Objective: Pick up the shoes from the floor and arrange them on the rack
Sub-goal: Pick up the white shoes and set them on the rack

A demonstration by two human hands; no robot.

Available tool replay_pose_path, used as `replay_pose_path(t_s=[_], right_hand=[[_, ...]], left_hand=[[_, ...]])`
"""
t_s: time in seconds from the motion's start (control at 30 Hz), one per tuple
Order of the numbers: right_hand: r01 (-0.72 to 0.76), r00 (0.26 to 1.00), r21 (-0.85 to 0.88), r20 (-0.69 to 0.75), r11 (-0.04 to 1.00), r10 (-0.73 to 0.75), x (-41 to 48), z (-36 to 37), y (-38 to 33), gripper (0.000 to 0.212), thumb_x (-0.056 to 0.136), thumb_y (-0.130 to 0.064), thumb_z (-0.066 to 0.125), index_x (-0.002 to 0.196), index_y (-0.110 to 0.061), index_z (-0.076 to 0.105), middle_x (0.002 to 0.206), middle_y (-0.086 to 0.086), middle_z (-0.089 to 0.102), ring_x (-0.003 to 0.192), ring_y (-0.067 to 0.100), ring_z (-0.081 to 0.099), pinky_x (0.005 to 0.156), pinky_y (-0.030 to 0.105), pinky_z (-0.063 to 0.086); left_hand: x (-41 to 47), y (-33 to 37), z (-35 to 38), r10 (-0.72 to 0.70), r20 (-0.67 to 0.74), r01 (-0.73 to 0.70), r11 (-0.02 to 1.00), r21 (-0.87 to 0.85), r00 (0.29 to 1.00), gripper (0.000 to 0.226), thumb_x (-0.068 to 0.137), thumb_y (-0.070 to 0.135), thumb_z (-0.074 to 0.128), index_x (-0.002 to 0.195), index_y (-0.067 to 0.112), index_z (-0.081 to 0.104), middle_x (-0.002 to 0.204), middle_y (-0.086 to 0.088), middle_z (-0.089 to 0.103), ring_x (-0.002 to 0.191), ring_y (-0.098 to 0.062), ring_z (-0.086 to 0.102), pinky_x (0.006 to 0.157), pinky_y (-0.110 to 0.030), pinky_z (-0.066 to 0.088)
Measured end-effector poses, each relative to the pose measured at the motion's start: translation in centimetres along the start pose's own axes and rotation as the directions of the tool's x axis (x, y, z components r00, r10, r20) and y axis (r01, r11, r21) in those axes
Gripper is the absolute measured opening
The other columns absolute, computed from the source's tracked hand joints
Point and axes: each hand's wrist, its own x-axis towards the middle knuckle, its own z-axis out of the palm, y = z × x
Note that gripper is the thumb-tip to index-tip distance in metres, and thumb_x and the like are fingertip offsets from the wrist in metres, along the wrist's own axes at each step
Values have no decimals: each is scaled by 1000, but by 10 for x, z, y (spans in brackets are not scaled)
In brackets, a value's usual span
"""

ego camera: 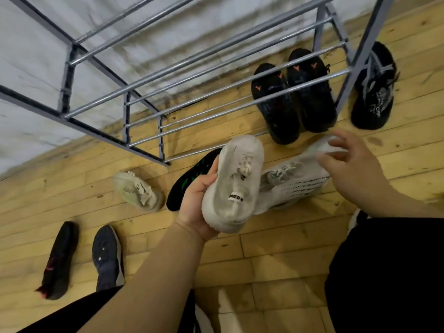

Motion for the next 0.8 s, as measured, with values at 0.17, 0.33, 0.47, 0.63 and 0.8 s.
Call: replay_pose_path(t_s=[0.17, 0.33, 0.47, 0.63, 0.8], right_hand=[[-44, 975, 185, 220, 982, 2, -1, -2, -2, 70, 94, -46, 68, 149, -61, 28, 147, -12, 45, 116, 9, 59, 101, 45, 53], [-122, 960, 295, 279, 948, 37, 8, -11, 8, 42, 94, -34, 71, 117, -68, 60, 135, -20, 59, 117, 12, 63, 99, 44, 57], [-214, 972, 390, 177, 896, 155, 8, -17, 15, 37, 103, -15, 59, 113, -50, 68, 125, -10, 64, 105, 13, 65, 87, 37, 61], [-296, 953, 470, 85, 832, 291, 12, -18, 27, 32, 105, -15, 57, 131, -29, 68, 126, -5, 60, 97, 8, 63, 59, 21, 60], [-304, 951, 475, 94, 826, 295, 16, -15, 29, 36, 105, -20, 55, 139, -31, 62, 125, -7, 63, 104, 13, 65, 76, 32, 61]], left_hand=[[16, -8, 16, -241, 249, 224, 970, 97, 938, 78, 88, 12, 56, 161, 31, 35, 169, -13, 26, 134, -41, 42, 108, -59, 33], [34, -5, 22, -352, 296, 310, 933, 181, 888, 79, 89, 6, 61, 160, 30, 36, 168, -8, 32, 141, -40, 39, 115, -59, 29], [42, 7, 24, -310, -6, 282, 859, 427, 951, 59, 93, 13, 62, 149, 29, 49, 140, -8, 67, 121, -32, 68, 98, -44, 58], [38, 9, 22, -195, -95, 207, 706, 677, 976, 68, 90, 17, 76, 151, 28, 48, 132, -5, 72, 121, -29, 69, 99, -39, 57], [33, 2, 21, 9, -101, 74, 621, 781, 995, 51, 97, 8, 66, 142, 29, 57, 120, 2, 77, 111, -20, 74, 88, -27, 60]])
